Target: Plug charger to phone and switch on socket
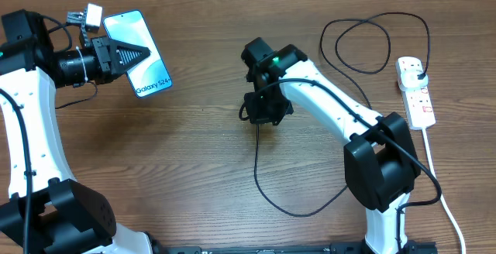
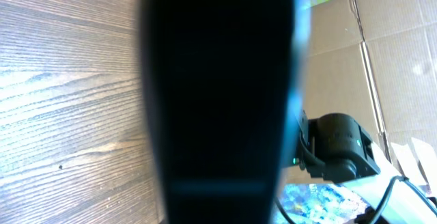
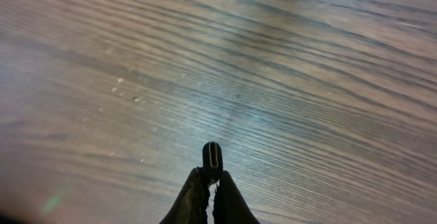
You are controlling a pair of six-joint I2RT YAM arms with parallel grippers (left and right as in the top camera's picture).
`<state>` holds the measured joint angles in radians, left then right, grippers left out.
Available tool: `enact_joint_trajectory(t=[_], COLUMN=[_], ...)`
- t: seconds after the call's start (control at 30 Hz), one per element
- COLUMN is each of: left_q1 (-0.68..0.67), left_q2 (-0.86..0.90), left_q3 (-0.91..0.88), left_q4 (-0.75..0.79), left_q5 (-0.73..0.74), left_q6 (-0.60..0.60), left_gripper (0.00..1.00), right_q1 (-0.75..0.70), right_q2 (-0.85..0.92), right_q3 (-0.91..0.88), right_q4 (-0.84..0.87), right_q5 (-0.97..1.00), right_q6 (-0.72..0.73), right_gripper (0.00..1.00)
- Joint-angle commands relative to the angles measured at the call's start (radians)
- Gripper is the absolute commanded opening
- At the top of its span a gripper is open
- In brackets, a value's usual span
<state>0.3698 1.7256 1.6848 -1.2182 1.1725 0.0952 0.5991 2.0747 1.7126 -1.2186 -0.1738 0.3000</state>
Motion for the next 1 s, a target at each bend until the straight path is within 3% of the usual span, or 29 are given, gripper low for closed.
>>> enact_joint_trajectory(t=[0.0, 0.33, 0.43, 0.47, 0.57, 0.83, 0.97], left_q1=[0.002, 0.002, 0.002, 0.002, 0.002, 0.002, 0.002], left_q2=[-0.025, -0.025, -0.025, -0.025, -0.025, -0.025, -0.025], left_q3=[0.01, 0.01, 0.01, 0.01, 0.01, 0.01, 0.01], left_q4=[0.004, 0.003, 0.003, 0.002, 0.0, -0.007, -0.007], left_q5=[0.024, 0.021, 0.021, 0.021, 0.021, 0.022, 0.022], left_q6=[-0.025, -0.025, -0.025, -0.025, -0.025, -0.029, -0.03], left_gripper=[0.04, 0.04, 0.04, 0.04, 0.04, 0.04, 0.04], right_q1=[0.033, 0.104, 0.099, 0.099, 0.099, 0.102, 0.103], right_q2=[-0.009, 0.009, 0.009, 0.009, 0.011, 0.078, 0.081], right_q3=[-0.006, -0.142, -0.143, -0.143, -0.143, -0.143, -0.143], right_q4=[0.003, 0.166, 0.226, 0.237, 0.234, 0.19, 0.175], right_q5=[0.094, 0.091, 0.097, 0.119, 0.136, 0.07, 0.085], right_q6=[0.074, 0.006, 0.007, 0.024, 0.067, 0.126, 0.118], right_gripper=[0.04, 0.04, 0.24, 0.39, 0.47, 0.35, 0.35])
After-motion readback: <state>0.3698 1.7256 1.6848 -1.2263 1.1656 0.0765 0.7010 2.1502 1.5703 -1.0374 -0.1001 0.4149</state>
